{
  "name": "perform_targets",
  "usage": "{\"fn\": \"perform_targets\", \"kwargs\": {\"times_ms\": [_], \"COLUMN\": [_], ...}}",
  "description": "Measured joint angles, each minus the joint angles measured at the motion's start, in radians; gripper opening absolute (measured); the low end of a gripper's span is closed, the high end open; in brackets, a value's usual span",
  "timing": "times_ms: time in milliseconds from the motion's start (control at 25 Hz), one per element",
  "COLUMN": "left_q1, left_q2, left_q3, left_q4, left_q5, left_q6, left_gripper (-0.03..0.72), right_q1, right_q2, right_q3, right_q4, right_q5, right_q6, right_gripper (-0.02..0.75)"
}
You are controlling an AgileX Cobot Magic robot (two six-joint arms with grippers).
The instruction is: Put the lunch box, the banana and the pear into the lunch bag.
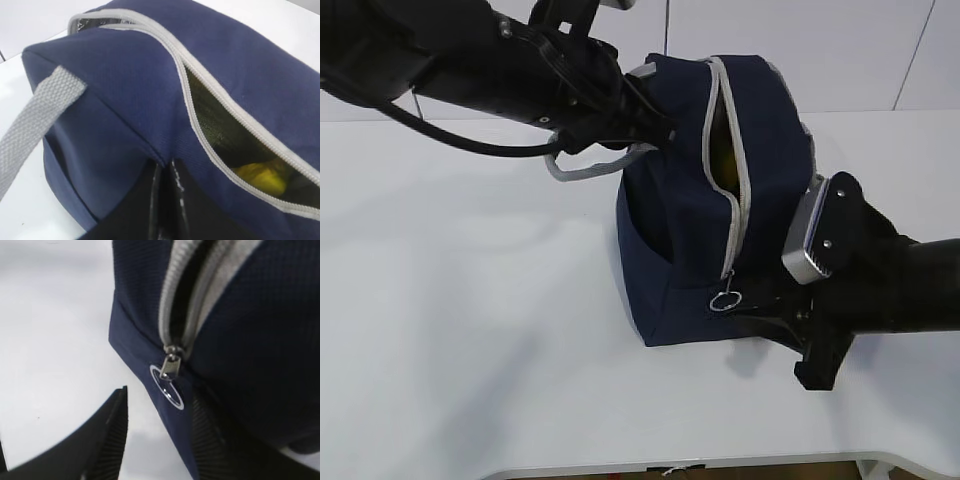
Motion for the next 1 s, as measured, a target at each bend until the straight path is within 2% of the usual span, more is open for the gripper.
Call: {"fn": "perform_targets", "kwargs": {"times_ms": [1000], "left_q1": [0.000], "left_q2": [0.000], "left_q3": [0.000], "left_q4": [0.000], "left_q5": [-0.003], "left_q6": [0.000], "left_gripper": [-0.015], "right_q1": [0.000], "right_q2": [0.151], "right_q3": [-0.055], "right_q4": [0.000], "right_q5": [0.099], "right_q6": [0.025], "right_gripper": [0.333]}}
